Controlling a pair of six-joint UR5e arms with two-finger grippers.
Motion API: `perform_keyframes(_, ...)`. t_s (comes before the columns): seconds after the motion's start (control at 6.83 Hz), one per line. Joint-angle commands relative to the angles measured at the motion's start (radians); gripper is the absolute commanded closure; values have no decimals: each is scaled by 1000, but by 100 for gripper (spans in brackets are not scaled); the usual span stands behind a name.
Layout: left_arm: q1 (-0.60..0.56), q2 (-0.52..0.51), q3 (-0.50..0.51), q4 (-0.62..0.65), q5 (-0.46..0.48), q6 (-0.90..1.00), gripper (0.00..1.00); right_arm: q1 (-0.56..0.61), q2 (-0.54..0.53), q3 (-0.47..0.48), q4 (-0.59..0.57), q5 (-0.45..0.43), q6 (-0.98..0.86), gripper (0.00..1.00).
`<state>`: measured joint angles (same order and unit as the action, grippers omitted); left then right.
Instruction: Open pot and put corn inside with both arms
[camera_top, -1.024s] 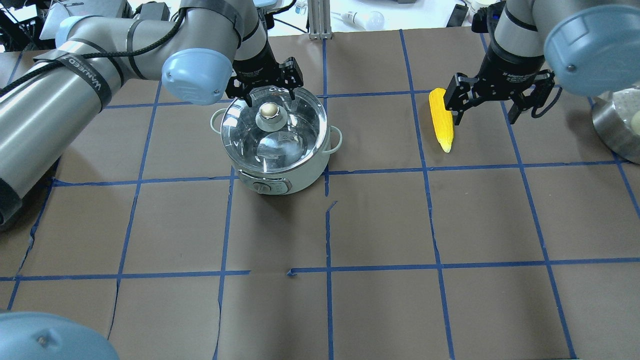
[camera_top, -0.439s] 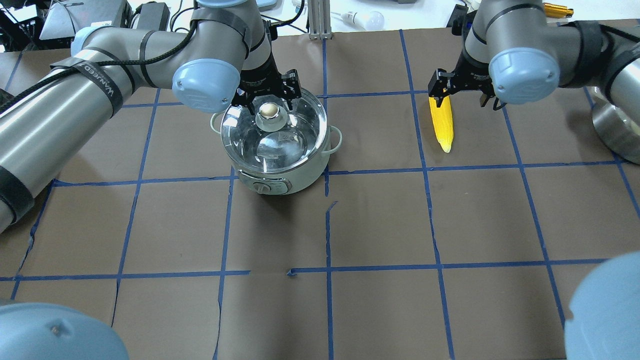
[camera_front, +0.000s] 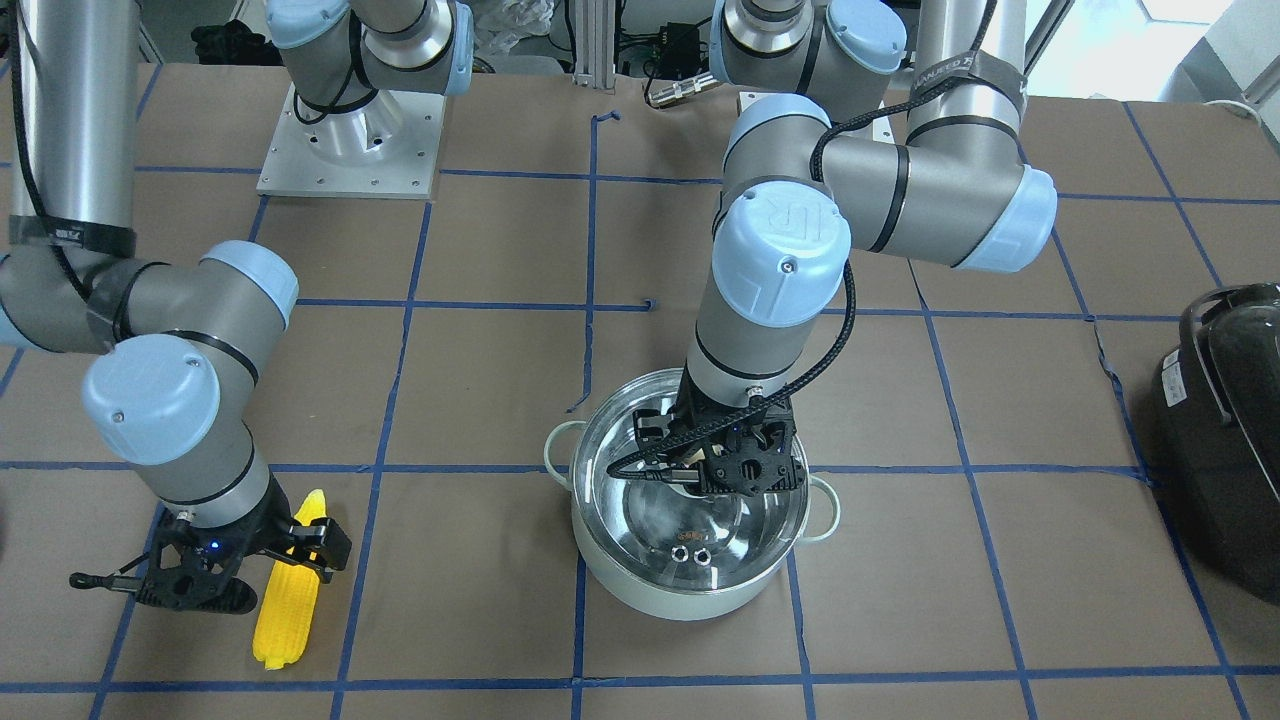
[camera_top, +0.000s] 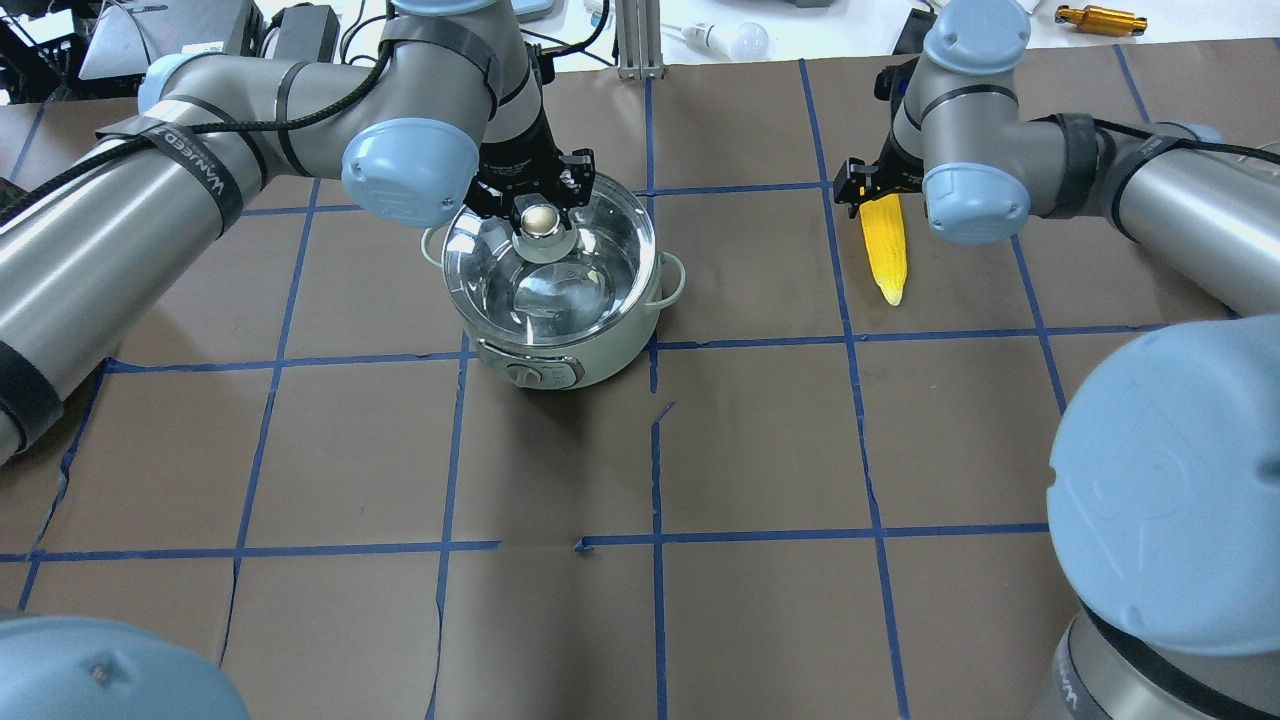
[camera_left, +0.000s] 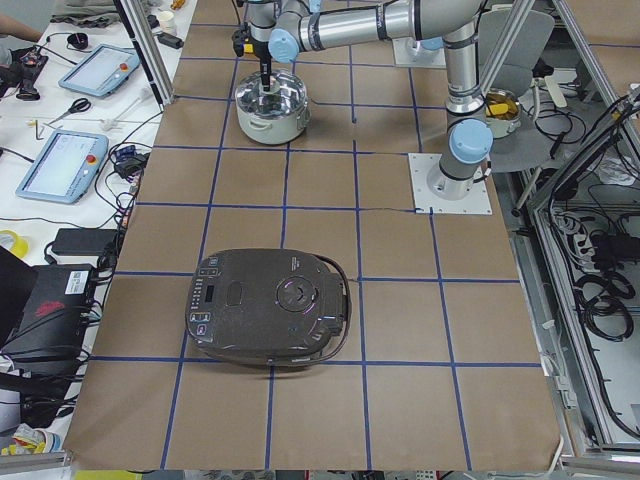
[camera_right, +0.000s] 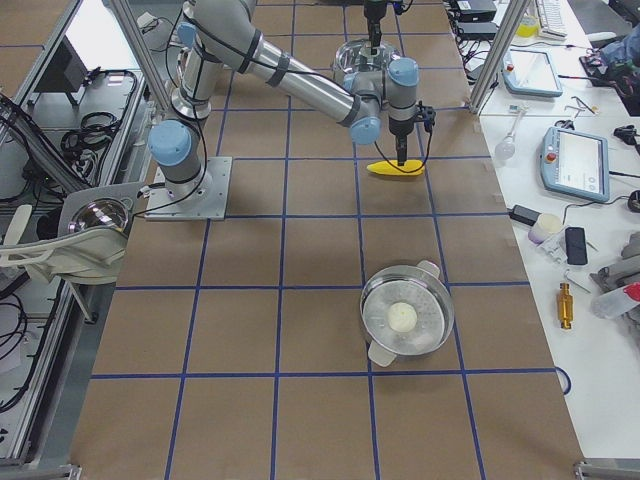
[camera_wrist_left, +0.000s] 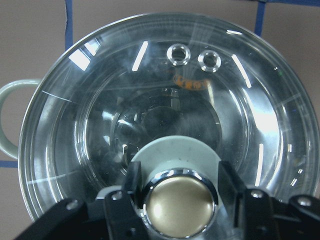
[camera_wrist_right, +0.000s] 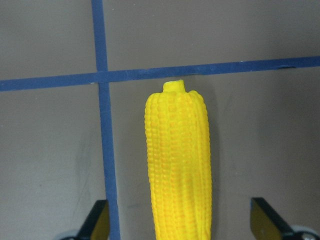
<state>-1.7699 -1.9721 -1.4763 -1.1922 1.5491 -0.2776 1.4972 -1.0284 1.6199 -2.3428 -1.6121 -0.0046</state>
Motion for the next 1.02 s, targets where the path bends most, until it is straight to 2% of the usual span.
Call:
perform_keyframes(0.0, -2, 16, 2, -35, -1, -3, 83, 0, 48, 0, -38, 0, -2, 3)
perform_keyframes(0.15, -2, 30, 16, -65, -3, -3, 89, 0, 60, -3, -47, 1, -2, 4)
perform_keyframes(0.29, 6, 59, 52, -126, -6, -2, 90, 0, 66, 0, -47, 1, -2, 0)
perform_keyframes(0.44, 29, 79, 111, -220, 2, 0, 90, 0, 71, 1, -47, -8, -2, 1)
perform_keyframes(0.59, 108, 87, 144, -286, 0, 1, 90, 0, 71, 0, -46, -12, -2, 23)
perform_keyframes(0.88, 275, 93, 122, -314, -3, 142, 92, -2, 68, -3, -44, -14, 0, 92)
